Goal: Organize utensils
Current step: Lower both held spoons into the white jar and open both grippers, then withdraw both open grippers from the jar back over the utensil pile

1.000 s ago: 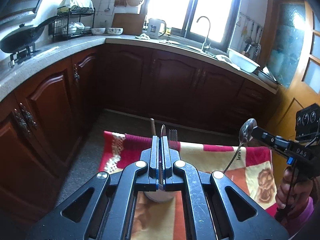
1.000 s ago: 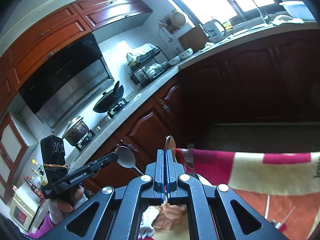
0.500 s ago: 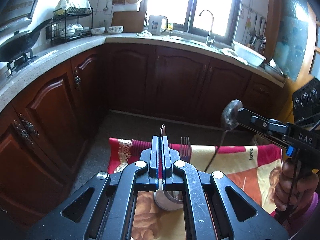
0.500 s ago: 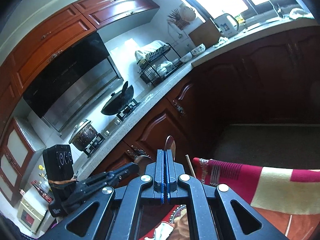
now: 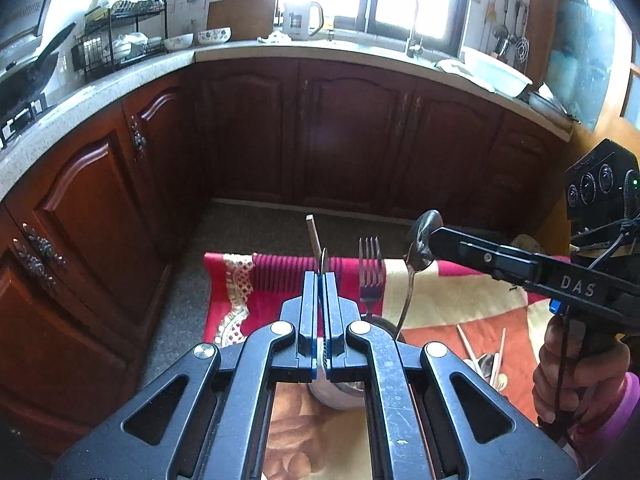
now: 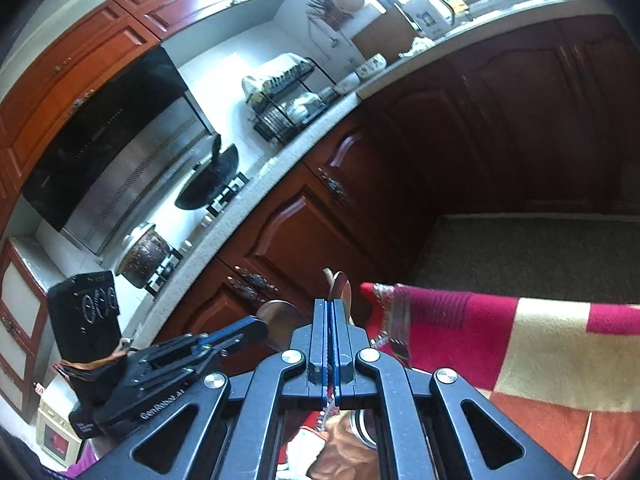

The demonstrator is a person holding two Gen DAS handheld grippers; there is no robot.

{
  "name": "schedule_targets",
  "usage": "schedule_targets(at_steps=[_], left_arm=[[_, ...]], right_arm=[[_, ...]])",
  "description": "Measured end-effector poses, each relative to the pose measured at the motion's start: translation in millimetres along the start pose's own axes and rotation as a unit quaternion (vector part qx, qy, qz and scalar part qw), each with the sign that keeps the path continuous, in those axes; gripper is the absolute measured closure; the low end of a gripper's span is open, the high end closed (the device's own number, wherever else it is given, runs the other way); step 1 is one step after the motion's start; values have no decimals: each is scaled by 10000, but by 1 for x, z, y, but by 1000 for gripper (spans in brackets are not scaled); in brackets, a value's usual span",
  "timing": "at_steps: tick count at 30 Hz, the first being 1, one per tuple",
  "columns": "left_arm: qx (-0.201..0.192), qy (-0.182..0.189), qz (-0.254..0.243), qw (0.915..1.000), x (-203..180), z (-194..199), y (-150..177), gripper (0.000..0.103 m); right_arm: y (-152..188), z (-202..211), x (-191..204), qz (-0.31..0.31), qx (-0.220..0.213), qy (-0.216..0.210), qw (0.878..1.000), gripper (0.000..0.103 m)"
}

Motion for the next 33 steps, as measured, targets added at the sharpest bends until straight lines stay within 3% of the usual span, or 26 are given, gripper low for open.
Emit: schedule_targets(at_steps=[11,15,19,21,23,25,26,33], left_arm=[[377,28,99,9992,-4,-45,29,102],[407,133,257,9988,-4,-51,27,102],[384,219,340,9984,-6,-50,27,101],[408,240,438,9979,-4,-51,29,97],[477,257,580,9968,-1,-51,32,90],[467,292,605,9966,-1,-48,35,76],[455,289,587,9968,-2,-46,36,73],[237,109,308,9992,-12,-28,51,66]], right_arm=[[35,-36,-23,-77,491,312,9983,102],[32,-36,-32,-112,576,442,9973,102],[30,-32,-47,-545,560,343,9964,99],[31,-29,-52,-682,478,361,9959,91],[33,-29,-53,-751,498,347,9953,80],[35,-28,-51,-703,549,367,9953,76],[36,-26,-49,-658,563,411,9954,73],[48,-3,-33,-268,708,552,9956,72]])
Point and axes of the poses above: each gripper's, at about its wrist camera, not at the fingertips, and z roughly against the way its jaws point, x to its left, y to its underside, the point moved 2 cm from there along -z, roughly the way its jaws point, and after that the axes turned 11 degrees about z, right-handed, at the moved point
